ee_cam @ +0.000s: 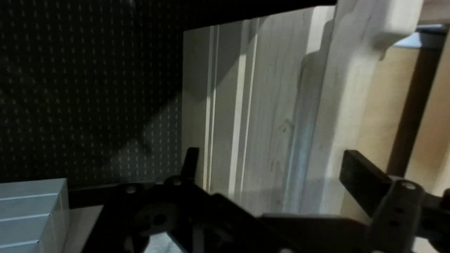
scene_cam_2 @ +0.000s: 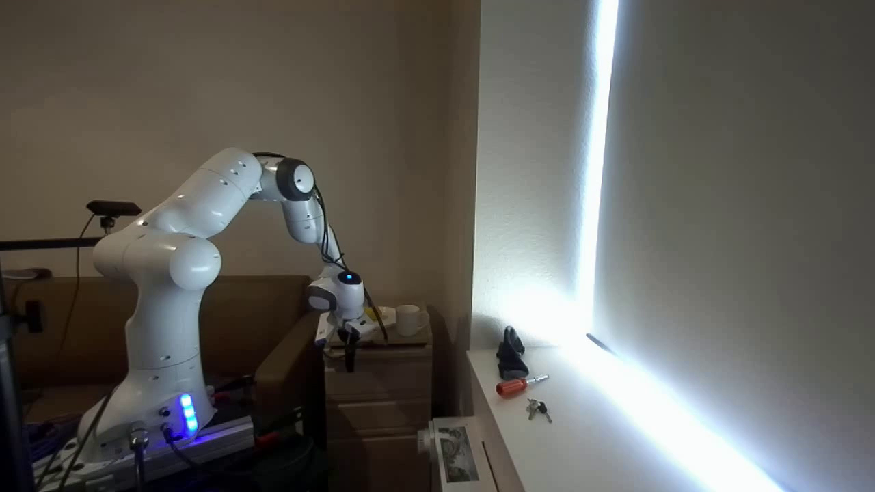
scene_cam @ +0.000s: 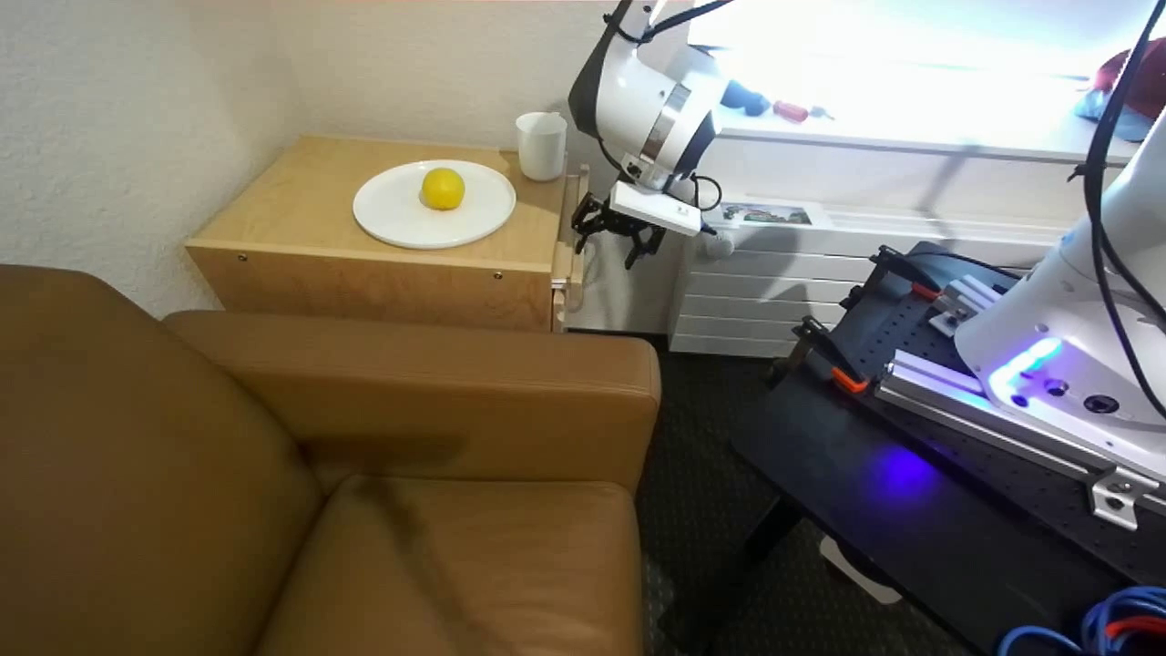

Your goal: Open the top drawer of the cabinet.

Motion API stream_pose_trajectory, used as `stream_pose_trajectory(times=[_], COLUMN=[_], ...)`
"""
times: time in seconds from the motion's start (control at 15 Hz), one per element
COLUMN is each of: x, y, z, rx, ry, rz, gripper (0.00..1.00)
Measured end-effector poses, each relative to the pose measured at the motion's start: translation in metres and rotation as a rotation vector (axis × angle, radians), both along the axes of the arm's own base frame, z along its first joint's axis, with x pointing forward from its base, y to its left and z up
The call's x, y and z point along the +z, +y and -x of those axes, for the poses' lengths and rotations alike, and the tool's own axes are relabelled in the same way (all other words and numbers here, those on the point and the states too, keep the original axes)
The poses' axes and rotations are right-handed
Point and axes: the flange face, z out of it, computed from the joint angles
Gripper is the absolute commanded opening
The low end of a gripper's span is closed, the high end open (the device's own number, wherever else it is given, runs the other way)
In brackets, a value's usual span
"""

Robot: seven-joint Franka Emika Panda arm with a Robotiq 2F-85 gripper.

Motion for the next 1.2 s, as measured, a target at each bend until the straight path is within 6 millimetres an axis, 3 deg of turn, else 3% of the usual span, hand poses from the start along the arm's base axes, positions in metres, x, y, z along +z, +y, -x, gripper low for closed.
stream_pose_trajectory(times=[0.27, 0.6, 0.8, 0.93, 1.2], x=[0.003, -0.041, -0.051, -0.027, 0.052], y=[-0.042, -0.143, -0.172, -0.177, -0.163], z=[0.014, 0.055, 0.068, 0.061, 0.045], rx=[-0.084, -0.29, -0.396, -0.432, -0.373], ry=[0.015, 0.113, 0.154, 0.118, -0.023], rz=[0.068, 0.215, 0.161, 0.089, -0.055], gripper=[1.0, 1.0, 1.0, 1.0, 1.0])
